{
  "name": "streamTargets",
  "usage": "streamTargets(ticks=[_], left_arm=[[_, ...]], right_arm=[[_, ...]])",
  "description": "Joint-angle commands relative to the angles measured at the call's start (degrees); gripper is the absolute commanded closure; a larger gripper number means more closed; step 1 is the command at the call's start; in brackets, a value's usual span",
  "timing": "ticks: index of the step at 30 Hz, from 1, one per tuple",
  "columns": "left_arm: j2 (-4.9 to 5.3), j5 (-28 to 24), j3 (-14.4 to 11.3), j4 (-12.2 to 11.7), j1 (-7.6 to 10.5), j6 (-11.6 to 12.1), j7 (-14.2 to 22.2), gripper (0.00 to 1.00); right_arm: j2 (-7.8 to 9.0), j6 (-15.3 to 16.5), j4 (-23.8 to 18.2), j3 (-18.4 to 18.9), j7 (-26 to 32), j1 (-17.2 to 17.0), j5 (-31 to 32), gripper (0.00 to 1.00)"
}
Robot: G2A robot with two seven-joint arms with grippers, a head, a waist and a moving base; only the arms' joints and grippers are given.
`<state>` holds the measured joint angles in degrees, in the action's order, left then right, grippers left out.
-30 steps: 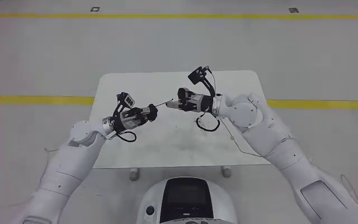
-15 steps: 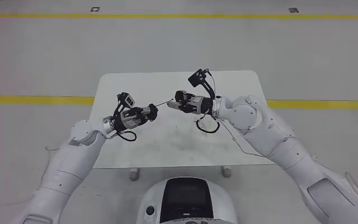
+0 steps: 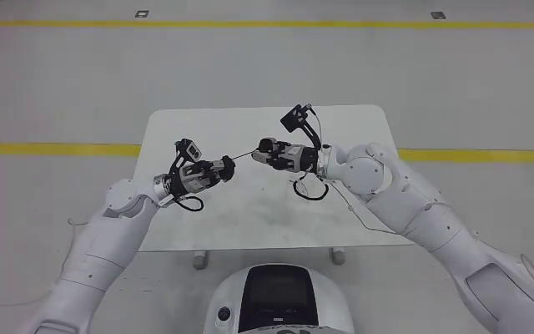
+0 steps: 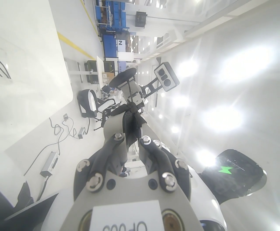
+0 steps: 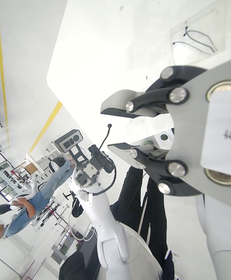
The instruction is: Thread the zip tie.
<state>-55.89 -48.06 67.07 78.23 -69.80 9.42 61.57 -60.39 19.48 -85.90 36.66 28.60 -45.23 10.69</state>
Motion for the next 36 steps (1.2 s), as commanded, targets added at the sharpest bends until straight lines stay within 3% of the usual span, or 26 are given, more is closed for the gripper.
streamTargets(ticks=[1, 16, 21, 28, 29, 32, 36], left_arm=[[-0.03, 0.0, 0.0, 0.0, -0.02, 0.0, 0.0, 1.00], [-0.22, 0.1, 0.1, -0.4, 0.11, -0.2, 0.3, 1.00], [-0.29, 0.1, 0.0, -0.6, 0.20, -0.3, 0.4, 1.00], [-0.42, 0.0, -0.1, -0.9, 0.36, -0.4, 0.6, 1.00], [-0.44, 0.0, -0.1, -0.9, 0.40, -0.4, 0.6, 1.00], [-0.47, 0.0, -0.1, -1.0, 0.46, -0.4, 0.6, 1.00], [-0.53, 0.1, -0.1, -1.2, 0.54, -0.4, 0.7, 1.00]], right_arm=[[0.19, 0.0, 0.0, -0.5, -0.3, 0.3, -0.2, 0.76], [1.40, 0.0, 0.0, -3.6, -2.4, 2.2, -1.4, 0.87], [1.69, 0.0, 0.1, -4.3, -2.8, 2.6, -1.7, 0.98], [2.05, 0.0, 0.1, -5.3, -3.5, 3.2, -2.0, 1.00], [2.11, 0.0, 0.1, -5.4, -3.5, 3.2, -2.1, 0.99], [2.25, 0.0, 0.1, -5.7, -3.4, 3.4, -2.5, 0.66], [2.42, 0.0, 0.1, -6.0, -3.5, 3.6, -2.8, 0.61]])
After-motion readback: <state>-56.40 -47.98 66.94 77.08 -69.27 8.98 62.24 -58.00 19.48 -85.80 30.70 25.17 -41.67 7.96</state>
